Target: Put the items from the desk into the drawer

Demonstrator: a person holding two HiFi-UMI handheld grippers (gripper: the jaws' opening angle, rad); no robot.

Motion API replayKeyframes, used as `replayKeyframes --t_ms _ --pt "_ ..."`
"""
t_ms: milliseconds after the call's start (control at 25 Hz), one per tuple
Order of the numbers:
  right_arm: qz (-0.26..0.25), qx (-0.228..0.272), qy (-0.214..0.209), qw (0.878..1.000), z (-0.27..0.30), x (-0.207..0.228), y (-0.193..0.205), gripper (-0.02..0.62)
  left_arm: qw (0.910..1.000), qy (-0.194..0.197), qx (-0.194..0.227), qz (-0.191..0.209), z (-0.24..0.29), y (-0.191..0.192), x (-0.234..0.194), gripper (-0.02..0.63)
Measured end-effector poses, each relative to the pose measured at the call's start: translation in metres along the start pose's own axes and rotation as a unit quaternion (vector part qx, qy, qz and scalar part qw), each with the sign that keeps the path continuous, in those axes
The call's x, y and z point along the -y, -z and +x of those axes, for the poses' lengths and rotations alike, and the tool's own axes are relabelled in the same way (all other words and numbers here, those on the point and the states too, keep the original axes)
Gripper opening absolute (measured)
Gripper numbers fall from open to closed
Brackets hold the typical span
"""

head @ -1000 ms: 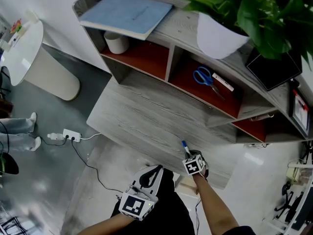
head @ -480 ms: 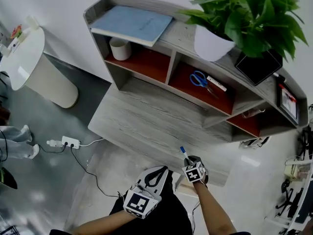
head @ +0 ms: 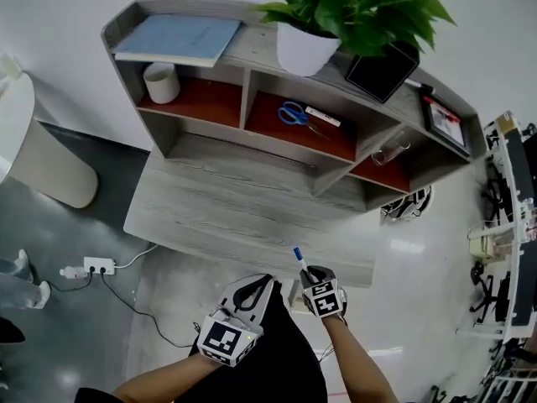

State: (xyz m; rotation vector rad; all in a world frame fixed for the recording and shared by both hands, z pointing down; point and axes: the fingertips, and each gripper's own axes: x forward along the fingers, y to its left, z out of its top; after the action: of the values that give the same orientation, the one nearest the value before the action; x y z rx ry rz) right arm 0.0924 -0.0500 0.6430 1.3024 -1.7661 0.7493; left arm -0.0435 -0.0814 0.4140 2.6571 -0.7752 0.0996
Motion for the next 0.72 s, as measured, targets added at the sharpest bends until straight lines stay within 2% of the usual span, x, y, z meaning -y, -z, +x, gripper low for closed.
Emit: replayKeyframes --t_ms 360,560,720 --pt "-0.005 0.012 0.011 1.0 -0.039 -0.004 0.038 0.08 0.9996 0.025 0.001 0.01 -0.003 0.008 0.034 0.014" --pt "-0.023 0.014 0.001 1.0 -0.049 0.0 0.068 0.08 0.9999 0.007 0.005 0.007 -0.001 0.015 0.058 0.014" --pt "-0.048 0.012 -0.019 0.999 -0.05 0.006 0.096 0.08 0.9993 -0.026 0.007 0.026 0.0 0.02 0.082 0.012"
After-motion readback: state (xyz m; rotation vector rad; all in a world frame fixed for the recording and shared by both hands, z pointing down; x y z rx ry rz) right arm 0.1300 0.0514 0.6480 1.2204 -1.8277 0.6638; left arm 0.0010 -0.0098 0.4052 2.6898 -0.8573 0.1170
